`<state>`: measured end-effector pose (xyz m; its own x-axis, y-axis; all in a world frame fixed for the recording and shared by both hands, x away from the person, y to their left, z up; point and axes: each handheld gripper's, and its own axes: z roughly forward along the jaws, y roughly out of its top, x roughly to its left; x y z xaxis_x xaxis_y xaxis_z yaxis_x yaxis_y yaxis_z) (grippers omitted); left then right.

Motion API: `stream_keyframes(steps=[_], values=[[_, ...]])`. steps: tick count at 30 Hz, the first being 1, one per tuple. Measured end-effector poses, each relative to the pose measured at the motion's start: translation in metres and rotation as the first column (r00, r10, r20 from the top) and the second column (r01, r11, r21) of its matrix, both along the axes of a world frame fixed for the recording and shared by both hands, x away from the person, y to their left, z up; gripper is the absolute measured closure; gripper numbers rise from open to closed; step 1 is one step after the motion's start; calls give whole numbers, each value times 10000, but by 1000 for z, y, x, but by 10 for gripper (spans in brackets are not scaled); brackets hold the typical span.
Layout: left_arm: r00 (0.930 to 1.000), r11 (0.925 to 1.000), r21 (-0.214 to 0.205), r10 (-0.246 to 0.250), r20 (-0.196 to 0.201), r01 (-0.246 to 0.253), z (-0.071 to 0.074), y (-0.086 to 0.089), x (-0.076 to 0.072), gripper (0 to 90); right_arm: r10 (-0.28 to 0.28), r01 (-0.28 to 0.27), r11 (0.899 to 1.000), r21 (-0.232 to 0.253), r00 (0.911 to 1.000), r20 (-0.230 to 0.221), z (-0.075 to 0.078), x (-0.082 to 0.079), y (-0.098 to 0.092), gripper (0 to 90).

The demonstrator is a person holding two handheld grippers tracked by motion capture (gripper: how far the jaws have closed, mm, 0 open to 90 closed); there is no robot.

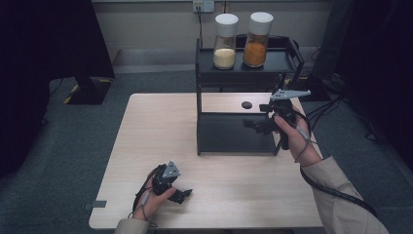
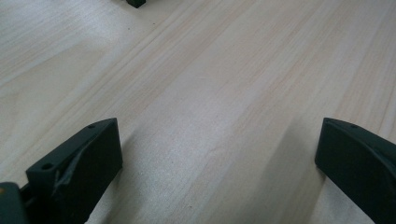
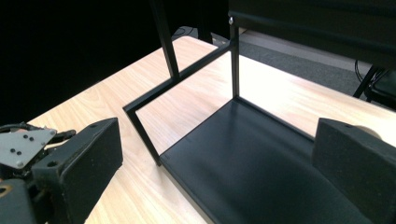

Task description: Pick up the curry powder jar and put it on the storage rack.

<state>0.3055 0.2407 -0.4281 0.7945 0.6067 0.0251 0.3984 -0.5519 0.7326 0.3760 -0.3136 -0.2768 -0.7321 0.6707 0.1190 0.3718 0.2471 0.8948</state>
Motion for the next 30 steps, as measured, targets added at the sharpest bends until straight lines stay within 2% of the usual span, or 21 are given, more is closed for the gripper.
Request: stream_keyframes(steps=[5,19,26,30], values=[[10000,10000,-2,1,0,-1,0,0,0,0,175,-176,9997,-177,9998,-44,-12,-1,0,12],[10000,10000,2,-2,3,2,0,0,0,0,151,-168,9995,-266,9979,-622,-48,-5,-3,14],[10000,10000,3,-1,2,1,0,0,0,0,255,-293,9980,-552,9973,-687,-65,-8,0,14],[10000,10000,0,1,1,-1,0,0,0,0,232,-274,9981,-552,9969,-751,-71,-11,0,14]])
